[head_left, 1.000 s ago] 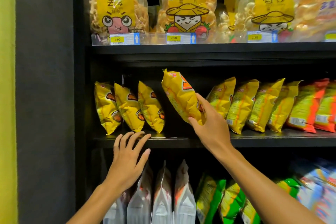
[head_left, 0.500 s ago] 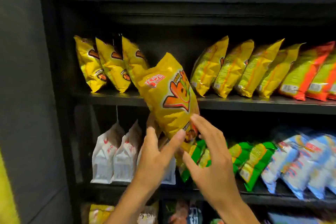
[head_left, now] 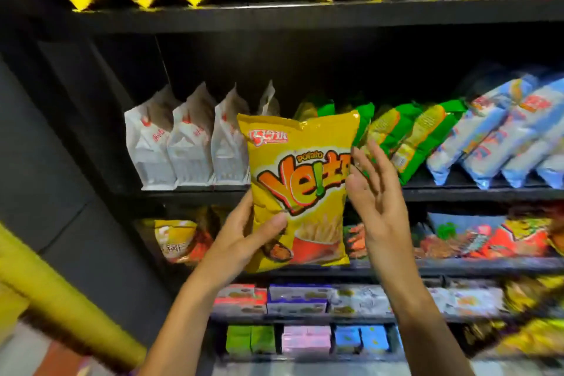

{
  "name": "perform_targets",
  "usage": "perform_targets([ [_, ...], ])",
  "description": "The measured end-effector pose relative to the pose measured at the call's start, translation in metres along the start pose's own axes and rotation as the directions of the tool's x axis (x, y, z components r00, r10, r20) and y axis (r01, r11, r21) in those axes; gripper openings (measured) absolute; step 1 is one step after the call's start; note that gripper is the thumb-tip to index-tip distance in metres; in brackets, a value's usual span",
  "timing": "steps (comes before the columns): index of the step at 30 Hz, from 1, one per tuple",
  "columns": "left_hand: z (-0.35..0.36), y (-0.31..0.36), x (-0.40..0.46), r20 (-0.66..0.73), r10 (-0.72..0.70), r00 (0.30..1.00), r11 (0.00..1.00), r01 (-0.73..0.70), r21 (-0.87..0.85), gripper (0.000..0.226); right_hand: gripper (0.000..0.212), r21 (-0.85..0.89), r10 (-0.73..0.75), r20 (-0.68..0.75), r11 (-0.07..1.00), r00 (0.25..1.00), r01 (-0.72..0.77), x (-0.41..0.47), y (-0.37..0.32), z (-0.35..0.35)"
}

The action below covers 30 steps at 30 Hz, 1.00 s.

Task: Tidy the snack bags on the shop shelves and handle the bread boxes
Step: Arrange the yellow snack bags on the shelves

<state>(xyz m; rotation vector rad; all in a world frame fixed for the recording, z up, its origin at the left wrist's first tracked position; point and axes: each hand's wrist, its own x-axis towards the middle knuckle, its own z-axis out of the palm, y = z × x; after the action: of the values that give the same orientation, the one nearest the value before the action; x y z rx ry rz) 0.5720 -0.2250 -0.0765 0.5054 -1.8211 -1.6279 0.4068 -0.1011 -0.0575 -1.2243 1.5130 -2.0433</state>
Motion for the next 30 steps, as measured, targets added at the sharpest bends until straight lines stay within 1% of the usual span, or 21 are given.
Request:
perform_targets([
  [2,0.001,-0.012,-0.007,0.059,-0.047,0.997,0.999,0.047,-0.008,0.082,0.064,0.056,0.114,0.052,0.992,0.992,-0.117,-0.004,0.006,0.001],
  [4,-0.001,-0.022,-0.013,0.139,-0.084,0.987,0.996,0.087,-0.011,0.081,0.050,0.074,0.146,0.089,0.985,0.985,-0.153,-0.008,0.012,0.003],
  [6,-0.003,-0.029,-0.019,0.242,-0.153,0.958,0.987,0.162,-0.017,0.086,0.031,0.086,0.179,0.047,0.979,0.983,-0.182,-0.013,0.020,0.008],
  [7,-0.002,-0.031,-0.021,0.270,-0.177,0.946,0.982,0.189,-0.019,0.090,0.026,0.108,0.200,0.022,0.974,0.980,-0.201,-0.017,0.026,0.009],
  [9,0.002,-0.033,-0.022,0.241,-0.173,0.955,0.983,0.184,-0.020,0.095,0.029,0.123,0.221,0.020,0.967,0.975,-0.222,-0.025,0.035,0.011],
  [11,0.011,-0.032,-0.020,0.109,-0.150,0.983,0.987,0.156,-0.049,0.095,0.040,0.103,0.227,0.025,0.968,0.973,-0.229,-0.032,0.043,0.015],
  [12,0.016,-0.032,-0.019,0.032,-0.135,0.990,0.988,0.137,-0.071,0.091,0.043,0.101,0.226,0.026,0.969,0.974,-0.228,-0.035,0.045,0.016],
  [14,0.024,-0.036,-0.017,-0.088,-0.105,0.991,0.993,0.098,-0.071,0.073,0.045,0.112,0.232,0.010,0.966,0.973,-0.232,-0.038,0.049,0.017],
  [16,0.028,-0.039,-0.016,-0.138,-0.100,0.985,0.995,0.094,-0.043,0.051,0.045,0.112,0.244,0.025,0.963,0.969,-0.245,-0.041,0.049,0.014],
  [17,0.028,-0.042,-0.016,-0.141,-0.103,0.985,0.994,0.098,-0.042,0.048,0.044,0.110,0.246,0.041,0.962,0.968,-0.249,-0.041,0.049,0.011],
  [18,0.027,-0.044,-0.018,-0.138,-0.109,0.984,0.994,0.104,-0.044,0.051,0.042,0.114,0.251,0.050,0.960,0.967,-0.255,-0.041,0.049,0.008],
  [20,0.025,-0.047,-0.021,-0.125,-0.125,0.984,0.992,0.121,-0.040,0.071,0.034,0.145,0.262,0.024,0.954,0.965,-0.262,-0.039,0.046,0.000],
  [21,0.024,-0.049,-0.022,-0.119,-0.126,0.985,0.992,0.123,-0.038,0.079,0.034,0.154,0.254,0.009,0.955,0.967,-0.252,-0.038,0.044,-0.004],
  [22,0.024,-0.050,-0.023,-0.113,-0.127,0.985,0.992,0.124,-0.039,0.084,0.034,0.155,0.250,-0.007,0.957,0.968,-0.246,-0.038,0.041,-0.005],
  [25,0.026,-0.048,-0.026,-0.054,-0.135,0.989,0.990,0.133,-0.047,0.091,0.022,0.154,0.215,-0.082,0.967,0.973,-0.201,-0.040,0.041,-0.006],
  [26,0.027,-0.045,-0.027,-0.027,-0.134,0.991,0.989,0.132,-0.063,0.093,0.024,0.153,0.206,-0.115,0.970,0.972,-0.188,-0.042,0.041,-0.004],
  [28,0.027,-0.037,-0.028,0.007,-0.108,0.994,0.987,0.108,-0.121,0.095,0.038,0.143,0.190,-0.175,0.976,0.966,-0.166,-0.046,0.042,-0.001],
  [29,0.025,-0.035,-0.027,0.018,-0.077,0.997,0.986,0.079,-0.147,0.095,0.039,0.141,0.182,-0.188,0.978,0.965,-0.156,-0.047,0.042,0.001],
  [30,0.023,-0.031,-0.026,0.017,-0.047,0.999,0.987,0.049,-0.154,0.093,0.034,0.150,0.175,-0.193,0.978,0.965,-0.148,-0.049,0.043,0.002],
])
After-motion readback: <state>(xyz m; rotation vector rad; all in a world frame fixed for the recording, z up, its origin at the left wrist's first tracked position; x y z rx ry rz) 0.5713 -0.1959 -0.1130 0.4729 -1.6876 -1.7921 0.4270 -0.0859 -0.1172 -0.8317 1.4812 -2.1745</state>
